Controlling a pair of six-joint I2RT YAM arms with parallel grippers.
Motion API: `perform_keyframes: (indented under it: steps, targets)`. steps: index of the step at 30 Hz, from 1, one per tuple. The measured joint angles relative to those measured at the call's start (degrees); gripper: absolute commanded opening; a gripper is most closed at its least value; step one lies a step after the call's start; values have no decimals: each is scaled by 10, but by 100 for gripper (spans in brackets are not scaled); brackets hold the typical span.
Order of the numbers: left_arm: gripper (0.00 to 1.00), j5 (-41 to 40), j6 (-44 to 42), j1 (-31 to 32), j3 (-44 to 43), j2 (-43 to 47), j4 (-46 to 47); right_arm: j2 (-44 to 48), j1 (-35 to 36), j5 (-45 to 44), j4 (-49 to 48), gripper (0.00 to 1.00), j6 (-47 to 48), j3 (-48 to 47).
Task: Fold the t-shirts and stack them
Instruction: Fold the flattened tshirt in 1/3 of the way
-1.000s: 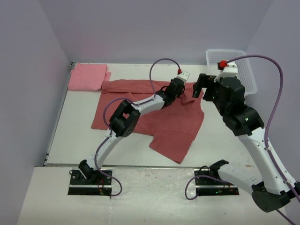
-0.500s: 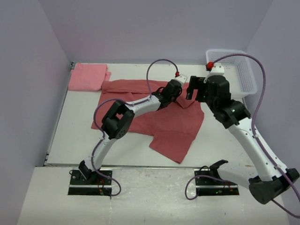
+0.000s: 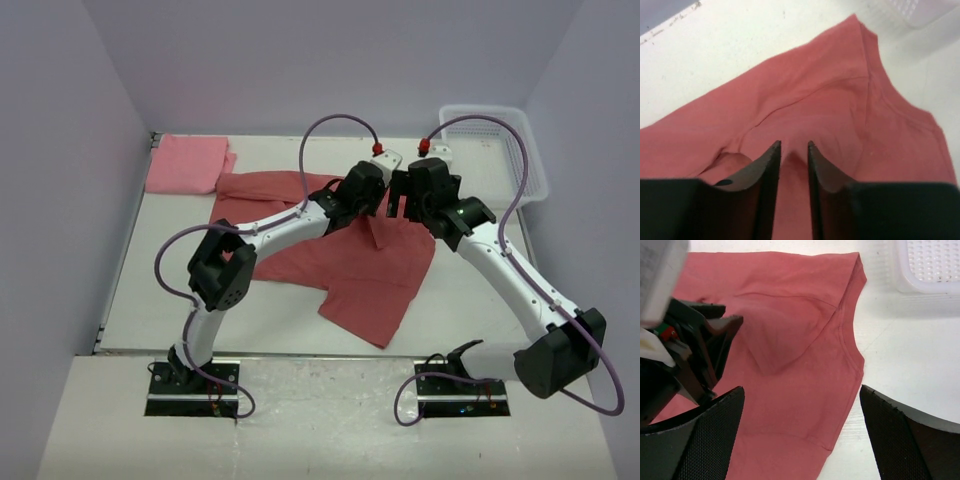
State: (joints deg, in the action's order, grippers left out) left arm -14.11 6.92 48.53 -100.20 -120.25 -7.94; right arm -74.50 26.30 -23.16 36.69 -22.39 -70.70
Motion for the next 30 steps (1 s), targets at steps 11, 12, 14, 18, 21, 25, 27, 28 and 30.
perform_keyframes:
  steps: [11, 12, 14, 18, 21, 25, 27, 28, 30]
  targets:
    - [58, -41, 45, 0, 122, 38, -46, -14, 0, 5, 5, 94, -9, 8]
    - [58, -50, 46, 0, 126, 45, -51, -20, 0, 9, 6, 93, -9, 8]
    - [57, -78, 45, 0, 120, 60, -60, -30, 0, 21, 6, 89, -10, 13]
    - [56, -110, 40, -11, 76, 68, -77, -51, 0, 44, 8, 66, -9, 31]
    - [56, -106, 40, -38, 62, 79, -81, -78, -1, 68, 10, 54, -10, 38]
    - [57, -90, 40, -92, 43, 85, -83, -127, -2, 104, 11, 44, -11, 34]
    - [57, -84, 41, -118, 40, 88, -83, -164, -2, 121, 10, 45, -12, 25]
    - [57, -79, 41, -127, 39, 89, -85, -185, -2, 128, 10, 45, -12, 19]
    - [57, -68, 43, -139, 38, 90, -87, -222, -3, 141, 10, 46, -12, 12]
